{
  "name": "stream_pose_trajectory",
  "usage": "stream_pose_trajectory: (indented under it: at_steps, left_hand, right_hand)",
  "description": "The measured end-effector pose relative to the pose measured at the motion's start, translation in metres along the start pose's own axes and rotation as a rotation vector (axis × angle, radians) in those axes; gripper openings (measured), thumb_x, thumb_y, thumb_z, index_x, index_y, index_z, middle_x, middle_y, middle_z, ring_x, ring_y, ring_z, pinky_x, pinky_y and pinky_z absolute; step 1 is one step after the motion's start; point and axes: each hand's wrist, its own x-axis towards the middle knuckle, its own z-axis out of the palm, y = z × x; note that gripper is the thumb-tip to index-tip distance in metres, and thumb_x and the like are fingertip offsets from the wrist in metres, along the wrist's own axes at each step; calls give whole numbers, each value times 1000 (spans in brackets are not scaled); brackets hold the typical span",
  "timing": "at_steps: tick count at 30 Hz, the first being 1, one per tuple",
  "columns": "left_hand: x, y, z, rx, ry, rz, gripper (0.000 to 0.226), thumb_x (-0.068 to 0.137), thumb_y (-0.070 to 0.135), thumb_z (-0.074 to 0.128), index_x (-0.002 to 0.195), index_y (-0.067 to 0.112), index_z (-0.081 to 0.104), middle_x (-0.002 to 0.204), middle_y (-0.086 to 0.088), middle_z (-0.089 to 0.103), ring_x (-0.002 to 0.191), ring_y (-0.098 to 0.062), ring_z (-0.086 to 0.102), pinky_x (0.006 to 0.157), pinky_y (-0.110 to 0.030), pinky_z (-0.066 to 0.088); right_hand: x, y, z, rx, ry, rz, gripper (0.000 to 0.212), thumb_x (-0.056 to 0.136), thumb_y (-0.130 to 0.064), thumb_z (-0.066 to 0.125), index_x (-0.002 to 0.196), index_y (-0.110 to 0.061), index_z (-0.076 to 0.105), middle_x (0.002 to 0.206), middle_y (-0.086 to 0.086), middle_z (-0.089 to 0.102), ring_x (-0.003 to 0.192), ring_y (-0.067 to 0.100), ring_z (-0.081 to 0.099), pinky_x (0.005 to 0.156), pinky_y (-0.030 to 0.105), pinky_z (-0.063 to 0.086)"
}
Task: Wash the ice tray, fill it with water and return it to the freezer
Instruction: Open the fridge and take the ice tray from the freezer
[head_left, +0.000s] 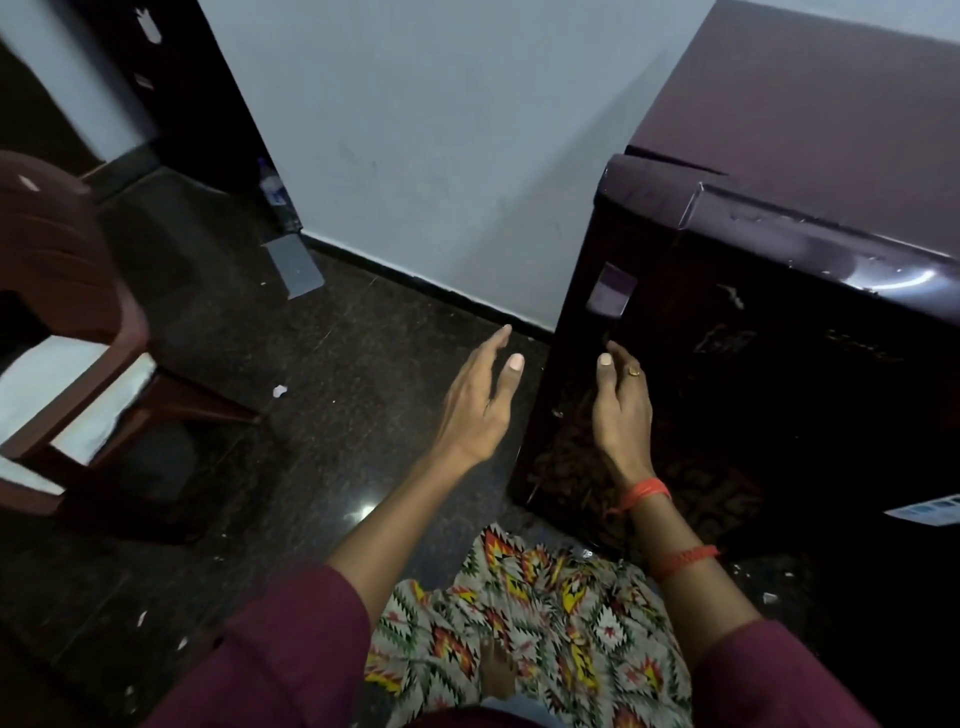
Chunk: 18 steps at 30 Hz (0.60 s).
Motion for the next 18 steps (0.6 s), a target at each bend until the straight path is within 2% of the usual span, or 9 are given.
stream_pose_trajectory:
  at_steps: [3,8,11,13,16,18]
  left_hand:
    - [16,5,10,-42,-28,1,60,101,50,36,152,20,39,151,-2,48,138,-10,45,114,-35,40]
    - [35,5,17,-37,-65,21,56,103,45,36,151,17,41,151,-1,48,133,-3,45,109,-20,37]
    - [43,3,17,-53,-80,20,57,103,47,35,151,17,42,151,0,48,133,-2,45,109,-19,36]
    - [48,1,16,-77,-87,11,56,103,47,34,151,19,42,152,1,48,135,-6,45,111,-21,37]
    - [54,-2,14,-91,-101,13,55,104,48,34,151,20,42,152,1,48,136,-5,45,111,-22,37]
    - [59,-4,12,-74,-122,29,54,105,46,35,151,19,42,152,1,47,133,-2,44,109,-21,36]
  right_hand:
    - [6,0,-1,23,-12,0,37,105,-39,39,135,-23,52,138,0,55,121,5,45,102,23,33]
    - [5,-2,6,41,-69,14,46,106,-40,35,145,-17,44,145,2,49,134,13,42,106,21,29]
    - [4,-2,12,75,-33,34,50,104,-43,37,147,-17,42,147,3,46,131,10,42,115,34,34]
    - [4,-2,15,82,-8,46,51,104,-44,37,147,-17,42,147,3,47,127,6,41,115,40,36]
    - [4,-2,18,71,13,60,55,103,-48,36,148,-17,40,150,4,44,135,12,40,116,41,35]
    - [2,-4,18,63,21,61,56,104,-48,36,149,-16,38,152,3,42,135,7,37,117,32,30]
